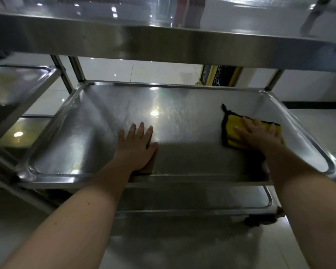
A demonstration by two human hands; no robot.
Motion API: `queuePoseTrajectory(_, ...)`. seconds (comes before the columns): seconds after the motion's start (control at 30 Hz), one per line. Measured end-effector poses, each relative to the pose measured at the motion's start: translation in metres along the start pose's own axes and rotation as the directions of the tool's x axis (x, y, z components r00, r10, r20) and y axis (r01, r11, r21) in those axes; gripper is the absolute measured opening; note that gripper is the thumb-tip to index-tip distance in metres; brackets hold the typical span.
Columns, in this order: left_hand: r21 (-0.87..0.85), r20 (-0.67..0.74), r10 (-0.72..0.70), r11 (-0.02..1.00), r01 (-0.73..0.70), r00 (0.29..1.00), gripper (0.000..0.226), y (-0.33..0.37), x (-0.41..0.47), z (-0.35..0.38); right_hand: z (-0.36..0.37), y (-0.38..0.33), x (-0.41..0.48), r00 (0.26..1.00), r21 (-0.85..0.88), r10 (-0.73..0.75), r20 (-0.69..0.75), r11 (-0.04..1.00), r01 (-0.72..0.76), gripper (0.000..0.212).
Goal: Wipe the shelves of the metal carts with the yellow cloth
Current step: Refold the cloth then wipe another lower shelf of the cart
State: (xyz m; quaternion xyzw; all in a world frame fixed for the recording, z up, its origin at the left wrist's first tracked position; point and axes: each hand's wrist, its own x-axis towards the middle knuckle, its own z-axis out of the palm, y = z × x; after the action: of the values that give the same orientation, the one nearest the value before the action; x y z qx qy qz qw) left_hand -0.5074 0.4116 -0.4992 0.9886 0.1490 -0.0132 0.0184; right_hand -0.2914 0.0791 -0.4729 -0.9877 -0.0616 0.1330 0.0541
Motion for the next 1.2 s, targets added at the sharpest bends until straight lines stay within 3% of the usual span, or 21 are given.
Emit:
queuePoseTrajectory(0.1, 0.014, 0.007, -0.011, 1.0, 0.011, 1.0, 0.066, 0.01, 0.001, 0.001, -0.003, -0.042, 0.006, 0.992, 0.023, 0.118, -0.045, 0.993, -0.117, 0.077)
queuePoseTrajectory(0.2, 0.03, 0.025, -0.015, 0.999, 0.014, 1.0, 0.066, 0.012, 0.003, 0.001, 0.014, -0.136, -0.001, 0.99, -0.049, -0.135, -0.031, 0.99, 0.133, 0.075)
queuePoseTrajectory(0.27, 0.038, 0.038, -0.025, 0.999, 0.024, 0.999, 0.067, 0.01, 0.003, 0.001, 0.03, -0.183, -0.021, 0.938, -0.116, -0.345, -0.006, 0.932, 0.342, 0.074)
queuePoseTrajectory(0.33, 0.034, 0.037, -0.018, 0.999, 0.017, 0.999, 0.068, 0.007, 0.003, 0.001, 0.036, -0.184, -0.039, 0.892, -0.165, -0.452, -0.001, 0.88, 0.445, 0.073)
queuePoseTrajectory(0.4, 0.02, 0.034, -0.012, 1.0, 0.012, 0.999, 0.068, 0.005, 0.001, 0.001, 0.035, -0.141, -0.041, 0.878, -0.207, -0.478, 0.004, 0.859, 0.468, 0.072)
queuePoseTrajectory(0.47, 0.01, 0.038, -0.005, 1.0, 0.005, 0.999, 0.068, 0.006, 0.0, 0.001, 0.03, -0.073, -0.036, 0.91, -0.217, -0.416, 0.008, 0.887, 0.407, 0.08)
queuePoseTrajectory(0.53, 0.007, 0.034, -0.001, 1.0, 0.001, 0.999, 0.067, 0.009, 0.002, 0.002, 0.017, -0.006, -0.035, 0.974, -0.142, -0.227, 0.007, 0.964, 0.225, 0.088)
queuePoseTrajectory(0.63, -0.003, 0.028, -0.006, 1.0, 0.006, 1.0, 0.066, 0.016, 0.006, 0.003, 0.011, 0.011, -0.053, 0.999, -0.014, 0.036, -0.034, 0.999, -0.037, 0.075)
queuePoseTrajectory(0.7, -0.005, 0.032, -0.012, 1.0, 0.012, 0.999, 0.065, 0.019, 0.008, 0.003, 0.025, -0.039, -0.072, 0.999, -0.058, -0.022, -0.043, 0.998, 0.019, 0.074)
queuePoseTrajectory(0.8, 0.003, 0.024, -0.019, 1.0, 0.019, 1.0, 0.062, 0.016, 0.007, 0.003, 0.059, -0.118, -0.112, 0.938, -0.122, -0.344, -0.039, 0.934, 0.337, 0.074)
queuePoseTrajectory(0.87, -0.025, 0.019, -0.015, 1.0, 0.016, 1.0, 0.062, 0.013, 0.003, 0.001, 0.055, -0.115, -0.116, 0.91, -0.126, -0.415, 0.008, 0.902, 0.413, 0.073)
queuePoseTrajectory(0.93, -0.054, 0.036, -0.008, 0.999, 0.01, 0.999, 0.062, 0.013, 0.001, -0.002, 0.04, -0.069, -0.1, 0.937, -0.111, -0.349, -0.003, 0.931, 0.347, 0.071)
queuePoseTrajectory(1.07, -0.059, 0.053, -0.009, 0.998, 0.012, 0.999, 0.062, 0.02, 0.002, -0.002, 0.011, 0.033, -0.072, 0.998, -0.035, -0.056, -0.016, 0.998, 0.055, 0.073)
queuePoseTrajectory(1.2, -0.102, 0.072, -0.012, 0.995, 0.019, 0.997, 0.06, 0.02, 0.007, -0.007, 0.017, 0.002, -0.079, 0.997, -0.011, 0.056, -0.048, 0.998, -0.057, 0.073)
